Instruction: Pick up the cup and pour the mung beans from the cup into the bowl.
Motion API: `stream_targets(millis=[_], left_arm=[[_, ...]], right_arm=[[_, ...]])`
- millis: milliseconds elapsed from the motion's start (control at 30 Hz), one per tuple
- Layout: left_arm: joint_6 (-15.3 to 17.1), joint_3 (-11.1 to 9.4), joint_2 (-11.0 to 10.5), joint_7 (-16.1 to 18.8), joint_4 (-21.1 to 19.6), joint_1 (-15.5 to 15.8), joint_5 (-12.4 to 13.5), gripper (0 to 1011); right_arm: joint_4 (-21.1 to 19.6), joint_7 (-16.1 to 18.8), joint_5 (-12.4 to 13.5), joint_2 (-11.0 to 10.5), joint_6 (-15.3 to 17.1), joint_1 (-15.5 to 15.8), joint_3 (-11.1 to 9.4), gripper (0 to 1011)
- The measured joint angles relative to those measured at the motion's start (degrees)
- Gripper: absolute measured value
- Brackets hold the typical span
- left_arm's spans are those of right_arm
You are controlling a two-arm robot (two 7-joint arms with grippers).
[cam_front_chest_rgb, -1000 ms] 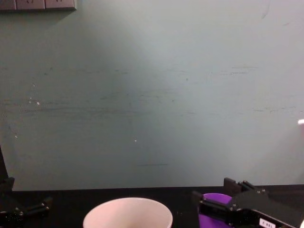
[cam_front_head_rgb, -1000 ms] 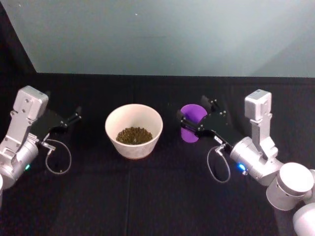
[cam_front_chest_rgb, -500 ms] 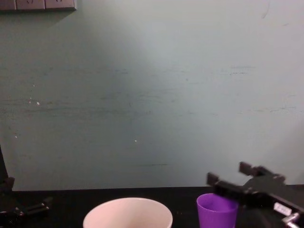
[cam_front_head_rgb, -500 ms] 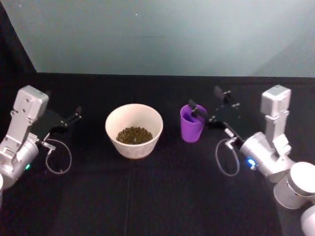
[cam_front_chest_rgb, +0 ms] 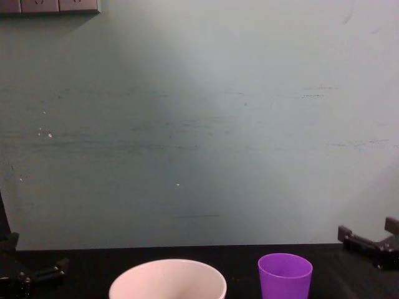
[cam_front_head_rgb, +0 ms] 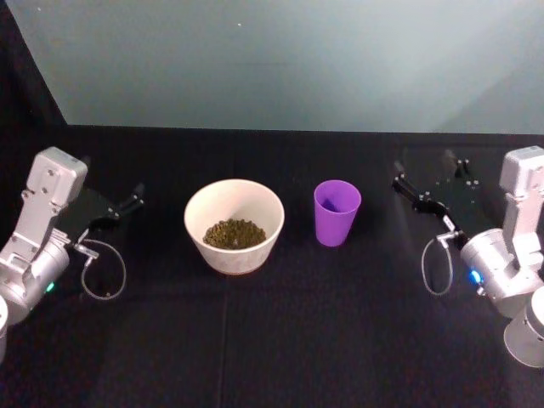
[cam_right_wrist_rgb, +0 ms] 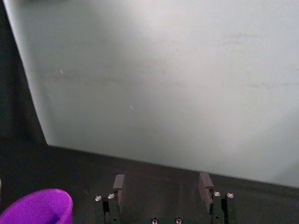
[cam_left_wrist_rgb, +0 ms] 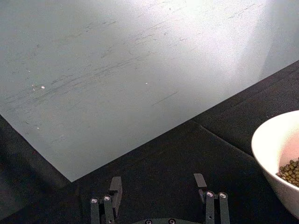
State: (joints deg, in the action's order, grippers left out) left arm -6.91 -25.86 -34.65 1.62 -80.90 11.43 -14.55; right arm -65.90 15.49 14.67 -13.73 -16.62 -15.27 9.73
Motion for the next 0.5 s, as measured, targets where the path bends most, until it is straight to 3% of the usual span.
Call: stream_targets(millis=[167, 433, 500], left_arm=[[0.0, 0.0, 0.0, 0.0, 0.0, 0.0, 0.0, 1000], [0.0, 0.0, 0.0, 0.0, 0.0, 0.0, 0.0, 1000], [0.0, 0.0, 0.0, 0.0, 0.0, 0.0, 0.0, 1000]], right_arm=[[1.0, -2.5, -3.0, 0.4, 2.7, -0.3, 0.0, 1003], [1.7, -5.4, -6.7, 1.0, 3.5, -0.4, 0.0, 1003], [1.7, -5.4, -6.7, 1.0, 3.5, -0.4, 0.0, 1003]])
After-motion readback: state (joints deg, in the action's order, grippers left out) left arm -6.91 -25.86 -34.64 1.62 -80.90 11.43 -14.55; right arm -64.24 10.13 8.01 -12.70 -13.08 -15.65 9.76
